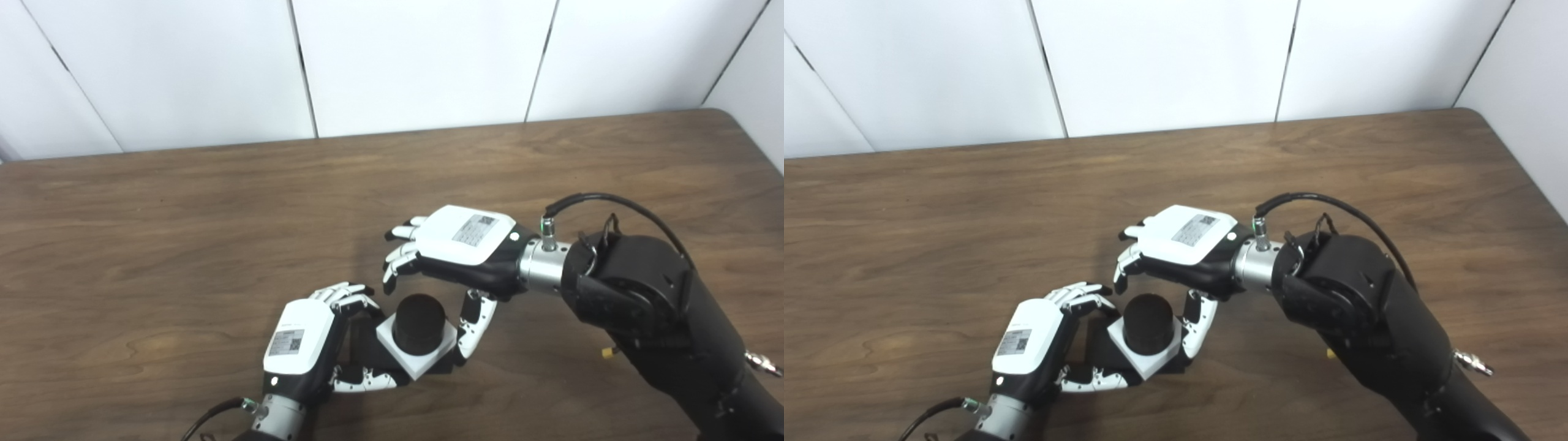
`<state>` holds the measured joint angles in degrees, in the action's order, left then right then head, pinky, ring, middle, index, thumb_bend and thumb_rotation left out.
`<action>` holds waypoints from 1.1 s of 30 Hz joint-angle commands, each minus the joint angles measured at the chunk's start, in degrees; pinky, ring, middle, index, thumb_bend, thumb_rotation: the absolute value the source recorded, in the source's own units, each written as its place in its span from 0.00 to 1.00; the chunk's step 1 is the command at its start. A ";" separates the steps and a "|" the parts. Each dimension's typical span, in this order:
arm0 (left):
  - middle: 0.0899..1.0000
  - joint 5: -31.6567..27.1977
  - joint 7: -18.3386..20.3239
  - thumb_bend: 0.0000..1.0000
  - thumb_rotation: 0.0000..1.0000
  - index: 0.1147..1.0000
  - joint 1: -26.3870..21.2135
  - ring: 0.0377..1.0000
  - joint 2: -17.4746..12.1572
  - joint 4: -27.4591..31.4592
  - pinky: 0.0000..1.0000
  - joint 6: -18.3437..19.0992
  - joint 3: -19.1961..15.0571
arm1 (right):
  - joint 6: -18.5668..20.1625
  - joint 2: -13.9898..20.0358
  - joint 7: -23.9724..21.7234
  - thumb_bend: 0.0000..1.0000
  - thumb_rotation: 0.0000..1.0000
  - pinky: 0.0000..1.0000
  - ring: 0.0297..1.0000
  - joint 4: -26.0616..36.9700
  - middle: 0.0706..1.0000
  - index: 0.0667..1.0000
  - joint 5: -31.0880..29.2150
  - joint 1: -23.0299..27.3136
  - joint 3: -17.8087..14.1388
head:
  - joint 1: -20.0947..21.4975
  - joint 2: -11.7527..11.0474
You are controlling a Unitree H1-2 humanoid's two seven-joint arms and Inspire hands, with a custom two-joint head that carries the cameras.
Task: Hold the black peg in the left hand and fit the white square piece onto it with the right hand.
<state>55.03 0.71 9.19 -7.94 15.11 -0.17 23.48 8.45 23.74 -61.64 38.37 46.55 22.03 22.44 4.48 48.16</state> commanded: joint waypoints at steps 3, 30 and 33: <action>0.76 -0.68 0.63 0.51 0.05 0.42 -0.01 0.82 0.25 0.03 0.80 0.15 0.13 | 0.39 -0.44 0.17 0.93 0.30 0.97 0.97 1.71 0.85 0.73 0.23 2.39 -0.90 | 0.07 0.06; 1.00 -9.93 33.80 1.00 0.39 1.00 -4.22 1.00 -9.86 17.17 1.00 17.05 -3.80 | 0.25 -0.43 3.29 0.93 0.27 0.96 0.96 1.42 0.84 0.73 -1.57 1.34 -6.12 | -2.12 -0.31; 1.00 -19.08 35.75 1.00 0.37 1.00 -4.44 1.00 -10.52 19.92 1.00 21.85 -9.85 | 0.62 -0.27 3.83 0.94 0.28 0.96 0.96 1.18 0.83 0.73 -2.03 1.03 -6.91 | -2.82 -0.43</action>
<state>40.44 35.40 5.33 -17.41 32.87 18.51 16.85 8.71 22.94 -60.01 38.39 44.95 21.75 16.72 1.58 47.72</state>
